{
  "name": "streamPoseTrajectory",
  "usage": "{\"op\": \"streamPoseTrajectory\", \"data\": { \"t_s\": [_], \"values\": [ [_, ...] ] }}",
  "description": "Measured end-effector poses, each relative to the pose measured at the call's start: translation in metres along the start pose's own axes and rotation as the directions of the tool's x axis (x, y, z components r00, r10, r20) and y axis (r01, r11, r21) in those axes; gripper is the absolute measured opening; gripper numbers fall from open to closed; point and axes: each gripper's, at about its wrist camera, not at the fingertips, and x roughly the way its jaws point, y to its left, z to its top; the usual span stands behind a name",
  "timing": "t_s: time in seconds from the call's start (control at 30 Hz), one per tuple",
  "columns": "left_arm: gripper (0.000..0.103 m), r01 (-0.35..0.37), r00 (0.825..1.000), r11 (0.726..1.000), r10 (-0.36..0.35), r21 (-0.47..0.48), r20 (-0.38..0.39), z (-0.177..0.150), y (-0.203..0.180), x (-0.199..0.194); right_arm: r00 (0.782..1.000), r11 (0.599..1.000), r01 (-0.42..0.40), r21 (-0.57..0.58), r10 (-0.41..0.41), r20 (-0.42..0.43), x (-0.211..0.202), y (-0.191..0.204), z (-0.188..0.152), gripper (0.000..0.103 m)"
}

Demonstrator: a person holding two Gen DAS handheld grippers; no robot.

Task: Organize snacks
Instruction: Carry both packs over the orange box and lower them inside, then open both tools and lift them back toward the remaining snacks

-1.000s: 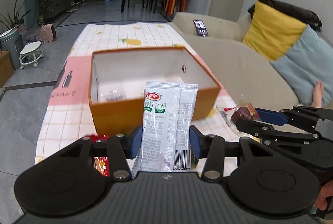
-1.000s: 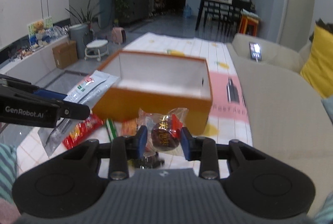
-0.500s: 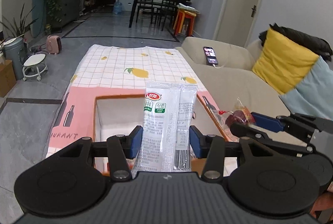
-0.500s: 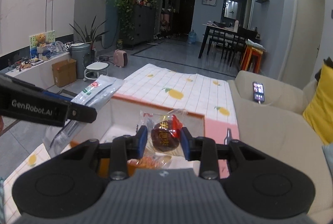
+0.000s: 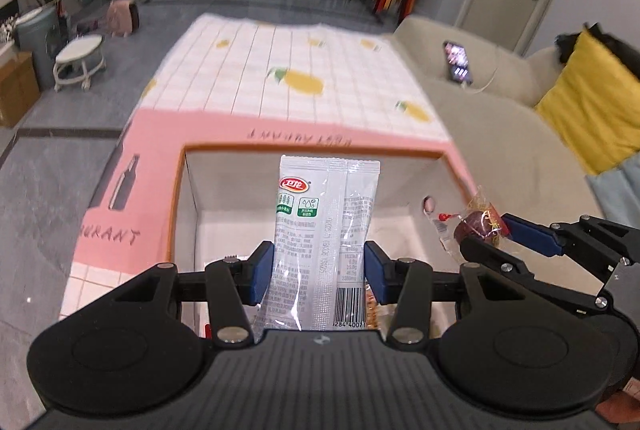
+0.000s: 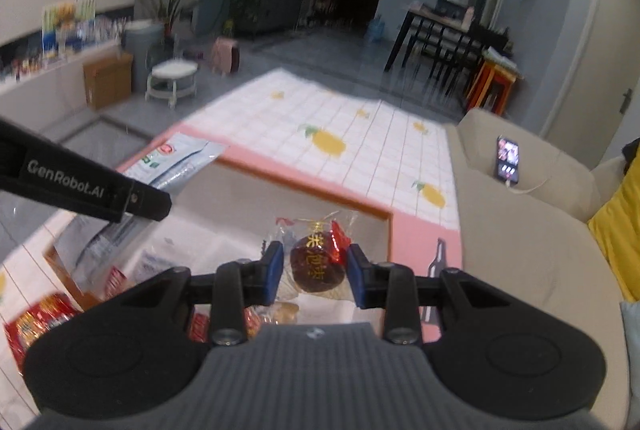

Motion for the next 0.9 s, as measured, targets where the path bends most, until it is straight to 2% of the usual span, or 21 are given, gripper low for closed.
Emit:
{"op": "streamPoseTrajectory", "data": {
  "t_s": [0.17, 0.4, 0.67, 0.9],
  "values": [
    [0.054, -0.021, 0.994, 0.999, 0.017, -0.034, -0.107, -0.003, 0.008, 0.039, 0.994, 0.999, -0.02, -0.026, 0.017, -0.108, 0.047, 0.003, -0.006, 0.032],
    [0.054, -0.078, 0.972, 0.996, 0.067, -0.043, -0.227, -0.009, 0.01, 0.077, 0.969, 0.998, -0.031, -0.046, 0.018, -0.246, 0.095, 0.005, -0.011, 0.032],
    [0.055, -0.107, 0.955, 0.994, 0.099, -0.013, -0.279, -0.01, 0.008, 0.094, 0.947, 0.997, -0.033, -0.071, 0.008, -0.322, 0.115, 0.009, -0.019, 0.033],
    [0.056, -0.111, 0.952, 0.994, 0.113, 0.021, -0.284, -0.014, 0.004, 0.093, 0.944, 0.996, -0.045, -0.073, 0.018, -0.331, 0.112, 0.011, -0.019, 0.035]
  ]
}}
